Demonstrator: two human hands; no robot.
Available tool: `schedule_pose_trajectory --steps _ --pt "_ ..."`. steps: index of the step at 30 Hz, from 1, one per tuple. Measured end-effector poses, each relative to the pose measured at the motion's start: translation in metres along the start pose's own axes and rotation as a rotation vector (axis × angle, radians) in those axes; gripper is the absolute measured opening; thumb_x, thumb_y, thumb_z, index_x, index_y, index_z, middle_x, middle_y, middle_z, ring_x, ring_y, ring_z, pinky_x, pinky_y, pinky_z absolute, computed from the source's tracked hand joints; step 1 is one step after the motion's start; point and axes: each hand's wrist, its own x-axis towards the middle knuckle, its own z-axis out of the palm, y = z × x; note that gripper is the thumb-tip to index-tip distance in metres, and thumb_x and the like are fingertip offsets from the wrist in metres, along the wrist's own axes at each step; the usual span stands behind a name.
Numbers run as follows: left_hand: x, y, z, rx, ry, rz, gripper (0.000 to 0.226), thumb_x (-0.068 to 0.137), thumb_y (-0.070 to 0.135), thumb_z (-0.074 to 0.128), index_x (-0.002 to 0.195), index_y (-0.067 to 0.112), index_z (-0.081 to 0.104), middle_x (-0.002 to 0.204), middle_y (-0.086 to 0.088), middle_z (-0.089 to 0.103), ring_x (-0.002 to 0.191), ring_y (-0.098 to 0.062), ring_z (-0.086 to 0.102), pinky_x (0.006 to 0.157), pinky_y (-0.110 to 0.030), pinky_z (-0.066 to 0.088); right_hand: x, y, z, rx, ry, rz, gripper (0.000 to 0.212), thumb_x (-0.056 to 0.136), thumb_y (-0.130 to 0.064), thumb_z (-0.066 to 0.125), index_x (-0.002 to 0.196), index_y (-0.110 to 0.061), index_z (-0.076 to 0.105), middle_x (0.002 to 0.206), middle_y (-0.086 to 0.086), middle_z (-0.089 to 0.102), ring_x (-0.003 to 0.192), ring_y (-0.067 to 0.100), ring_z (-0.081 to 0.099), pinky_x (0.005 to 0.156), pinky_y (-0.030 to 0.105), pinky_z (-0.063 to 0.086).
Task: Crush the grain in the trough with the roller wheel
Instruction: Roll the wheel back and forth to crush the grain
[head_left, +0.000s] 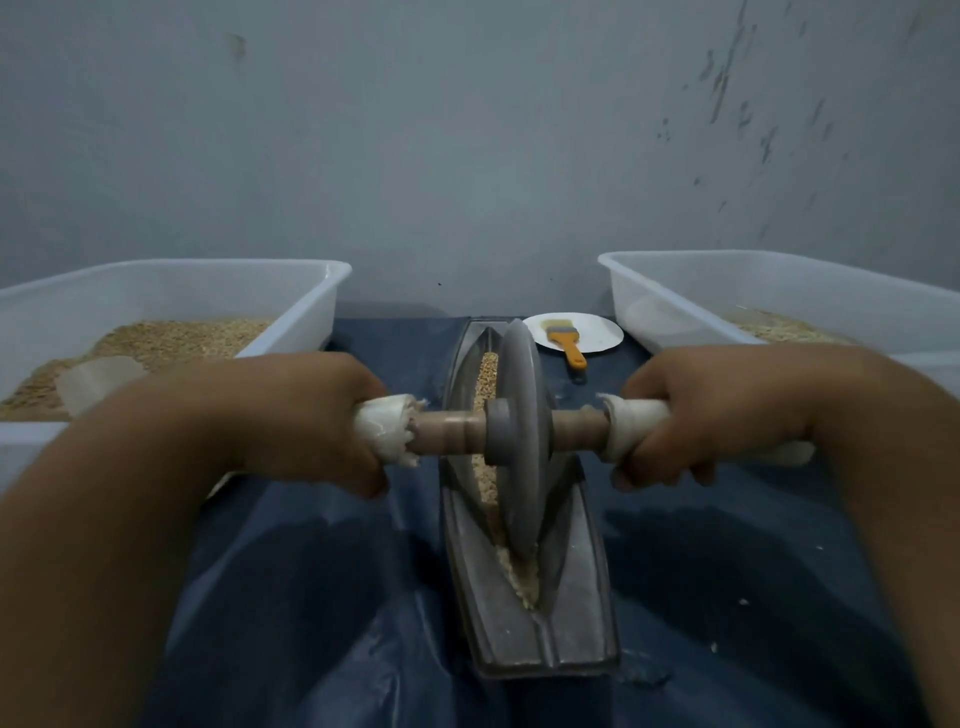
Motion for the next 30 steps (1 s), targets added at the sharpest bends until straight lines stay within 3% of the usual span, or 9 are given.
schedule_pose_trajectory --steps 3,5,11,15,19,23,25,27,30 --pt "0.011 0.000 0.009 -0.009 0.128 -0.019 0.020 0.068 0.030 0.078 0.082 0.029 0.064 0.068 0.007 0.064 0.061 -0.007 0.059 0.053 -0.023 0.040 0.018 0.000 0.010 -0.147 0.276 -0.013 0.024 0.069 -0.043 0.079 0.080 -0.027 0.065 0.071 -0.005 0.069 0.067 0.012 0.065 0.063 0.032 0.052" --pt "0.011 -0.001 0.009 -0.017 0.115 -0.020 0.019 0.068 0.028 0.078 0.080 0.027 0.064 0.068 0.005 0.064 0.061 -0.009 0.060 0.053 -0.023 0.041 0.021 -0.001 0.012 -0.186 0.338 -0.039 0.023 0.070 -0.041 0.078 0.081 -0.026 0.064 0.077 -0.003 0.068 0.074 0.016 0.065 0.070 0.035 0.052" --pt "-0.006 -0.007 -0.004 -0.066 -0.154 0.021 0.028 0.058 0.040 0.078 0.082 0.038 0.066 0.060 0.010 0.068 0.052 -0.004 0.064 0.047 -0.016 0.043 -0.012 0.000 -0.005 0.020 -0.135 -0.037 0.037 0.051 -0.052 0.078 0.079 -0.029 0.072 0.068 -0.001 0.073 0.056 0.012 0.066 0.052 0.017 0.047" --pt "0.007 -0.005 0.005 -0.043 0.018 -0.015 0.023 0.060 0.036 0.080 0.078 0.031 0.067 0.063 0.007 0.068 0.055 -0.003 0.062 0.051 -0.019 0.044 0.008 0.003 0.003 0.001 0.088 -0.037 0.026 0.061 -0.045 0.083 0.074 -0.028 0.068 0.067 -0.001 0.070 0.055 0.010 0.064 0.051 0.024 0.048" --pt "0.016 -0.003 0.014 -0.021 0.184 -0.016 0.018 0.065 0.029 0.078 0.075 0.025 0.064 0.064 0.005 0.063 0.057 -0.006 0.059 0.051 -0.022 0.038 0.029 0.004 0.015 -0.218 0.393 -0.082 0.024 0.070 -0.044 0.078 0.077 -0.026 0.063 0.075 -0.005 0.065 0.072 0.014 0.062 0.068 0.033 0.050" --pt "0.001 -0.006 0.002 -0.047 -0.006 -0.012 0.022 0.061 0.035 0.078 0.079 0.028 0.067 0.058 0.009 0.067 0.050 -0.004 0.062 0.044 -0.017 0.043 0.007 0.006 0.003 0.002 0.033 -0.057 0.029 0.059 -0.046 0.080 0.078 -0.027 0.069 0.070 -0.004 0.073 0.062 0.015 0.067 0.055 0.025 0.050" --pt "-0.009 -0.006 -0.005 -0.075 -0.135 0.000 0.025 0.060 0.039 0.078 0.082 0.033 0.067 0.060 0.010 0.068 0.052 -0.005 0.064 0.045 -0.015 0.043 -0.004 0.005 -0.002 0.032 -0.100 -0.090 0.038 0.049 -0.053 0.074 0.080 -0.032 0.072 0.076 -0.002 0.075 0.070 0.022 0.071 0.055 0.020 0.050" --pt "-0.010 -0.006 -0.007 -0.090 -0.163 -0.006 0.025 0.061 0.040 0.080 0.082 0.035 0.067 0.060 0.011 0.068 0.053 -0.004 0.065 0.047 -0.015 0.043 -0.004 0.003 -0.002 0.056 -0.091 -0.108 0.037 0.050 -0.052 0.078 0.080 -0.030 0.072 0.075 -0.003 0.074 0.069 0.021 0.071 0.055 0.019 0.050" --pt "0.002 -0.003 0.001 -0.038 0.033 -0.038 0.023 0.063 0.038 0.081 0.078 0.030 0.066 0.061 0.008 0.066 0.055 -0.005 0.061 0.050 -0.020 0.040 0.015 0.005 0.007 -0.036 0.164 -0.076 0.026 0.064 -0.045 0.083 0.073 -0.028 0.065 0.065 -0.007 0.069 0.061 0.011 0.065 0.055 0.025 0.046"
